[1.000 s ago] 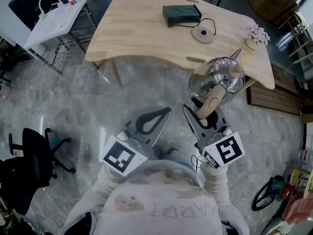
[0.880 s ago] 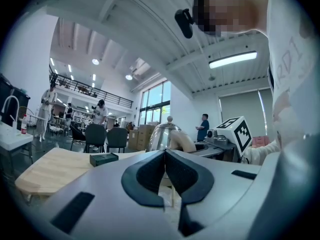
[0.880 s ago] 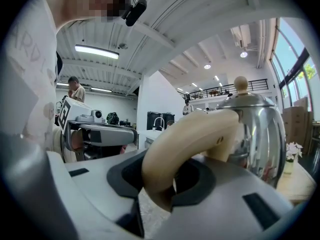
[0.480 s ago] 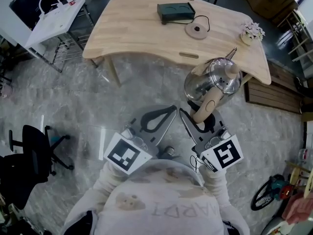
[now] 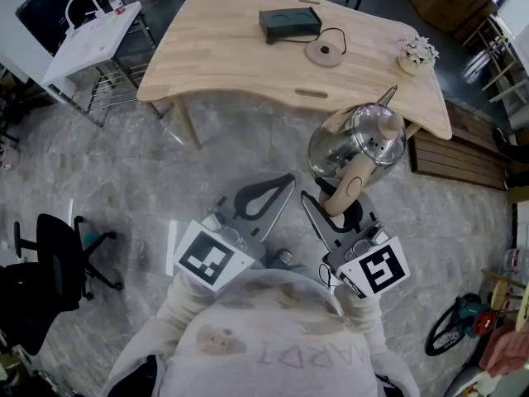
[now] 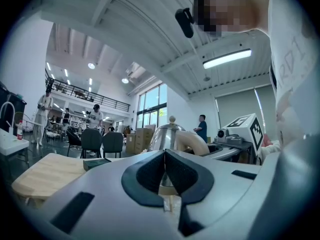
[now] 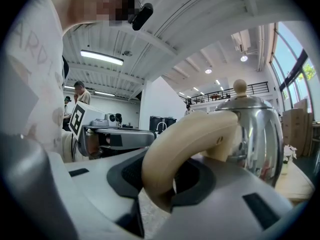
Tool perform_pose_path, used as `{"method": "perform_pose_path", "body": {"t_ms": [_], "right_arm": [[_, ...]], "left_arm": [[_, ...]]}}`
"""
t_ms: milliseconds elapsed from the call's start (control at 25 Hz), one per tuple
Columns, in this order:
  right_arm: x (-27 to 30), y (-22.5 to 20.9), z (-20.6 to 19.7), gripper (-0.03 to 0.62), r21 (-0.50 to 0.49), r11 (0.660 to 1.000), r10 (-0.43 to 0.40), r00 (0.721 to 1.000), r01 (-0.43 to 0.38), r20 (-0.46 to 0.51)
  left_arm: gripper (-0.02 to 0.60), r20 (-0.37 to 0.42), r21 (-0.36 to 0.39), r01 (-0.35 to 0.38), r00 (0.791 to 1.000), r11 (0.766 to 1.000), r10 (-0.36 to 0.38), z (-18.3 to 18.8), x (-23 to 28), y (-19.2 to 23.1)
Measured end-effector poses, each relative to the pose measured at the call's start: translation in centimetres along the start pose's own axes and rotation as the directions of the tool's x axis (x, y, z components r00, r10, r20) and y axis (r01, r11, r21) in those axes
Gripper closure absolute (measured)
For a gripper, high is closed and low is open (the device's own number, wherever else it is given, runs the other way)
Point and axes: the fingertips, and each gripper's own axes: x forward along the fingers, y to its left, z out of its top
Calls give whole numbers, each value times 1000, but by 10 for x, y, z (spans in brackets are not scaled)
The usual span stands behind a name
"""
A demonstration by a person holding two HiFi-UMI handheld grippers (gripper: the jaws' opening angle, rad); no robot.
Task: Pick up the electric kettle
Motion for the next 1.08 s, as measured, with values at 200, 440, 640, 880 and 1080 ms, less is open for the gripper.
{"method": "perform_pose_path", "body": {"t_ms": [200, 440, 640, 880, 1080], "right_arm": [[-9, 5, 2, 478, 3, 1000, -5, 1000, 5, 10], [-8, 9, 11, 479, -15, 1000, -17, 1000, 17, 19], [-20, 15, 14, 479, -29, 999, -21, 999, 22, 24], [-21, 22, 18, 480, -37, 999, -16, 999, 17, 28], [-17, 26, 25, 480, -35, 999, -12, 999, 14, 43]], "left_arm": [[569, 14, 9, 5, 1000, 1000, -5, 5, 0, -7], [569, 20, 13, 18, 1000, 1000, -18, 11, -1, -3], [569, 25, 20, 32, 999, 999, -33, 12, 1, -10], [569, 27, 21, 36, 999, 999, -36, 13, 3, -6], [569, 25, 15, 30, 999, 999, -31, 15, 4, 2]]}}
